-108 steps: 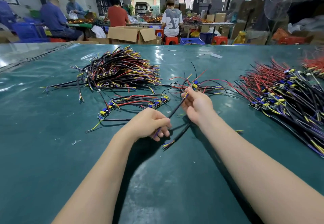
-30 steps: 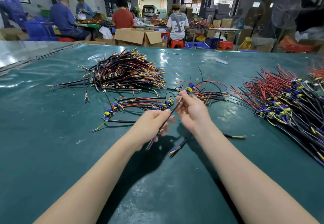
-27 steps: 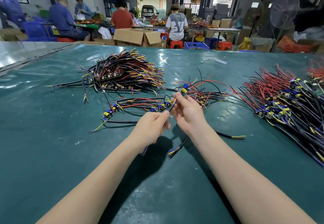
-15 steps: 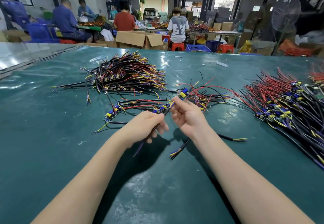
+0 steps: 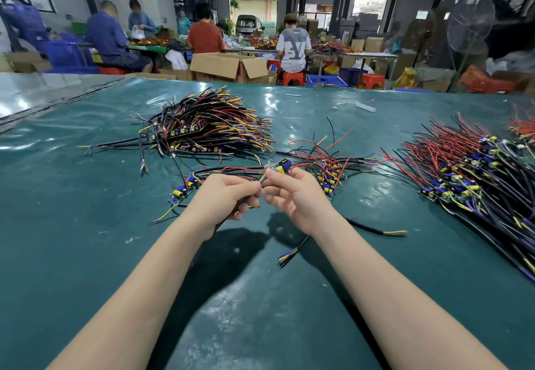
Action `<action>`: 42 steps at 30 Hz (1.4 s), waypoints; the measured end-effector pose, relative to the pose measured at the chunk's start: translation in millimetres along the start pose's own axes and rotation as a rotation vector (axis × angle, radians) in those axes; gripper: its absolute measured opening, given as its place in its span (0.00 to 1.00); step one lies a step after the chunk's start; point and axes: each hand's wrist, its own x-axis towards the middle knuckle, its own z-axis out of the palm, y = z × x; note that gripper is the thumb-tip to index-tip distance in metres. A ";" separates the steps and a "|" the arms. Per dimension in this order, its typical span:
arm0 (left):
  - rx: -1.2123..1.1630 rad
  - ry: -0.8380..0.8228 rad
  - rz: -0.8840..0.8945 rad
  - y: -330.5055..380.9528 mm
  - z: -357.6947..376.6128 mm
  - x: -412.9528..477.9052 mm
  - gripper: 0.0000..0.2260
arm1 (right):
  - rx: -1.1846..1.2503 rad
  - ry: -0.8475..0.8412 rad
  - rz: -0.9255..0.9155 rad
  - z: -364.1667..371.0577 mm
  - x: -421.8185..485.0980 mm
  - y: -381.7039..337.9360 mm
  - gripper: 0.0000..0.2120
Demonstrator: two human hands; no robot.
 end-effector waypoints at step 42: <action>0.067 -0.038 -0.070 -9.8 0.1 4.1 0.11 | -0.196 0.143 -0.043 3.2 -3.8 3.7 0.12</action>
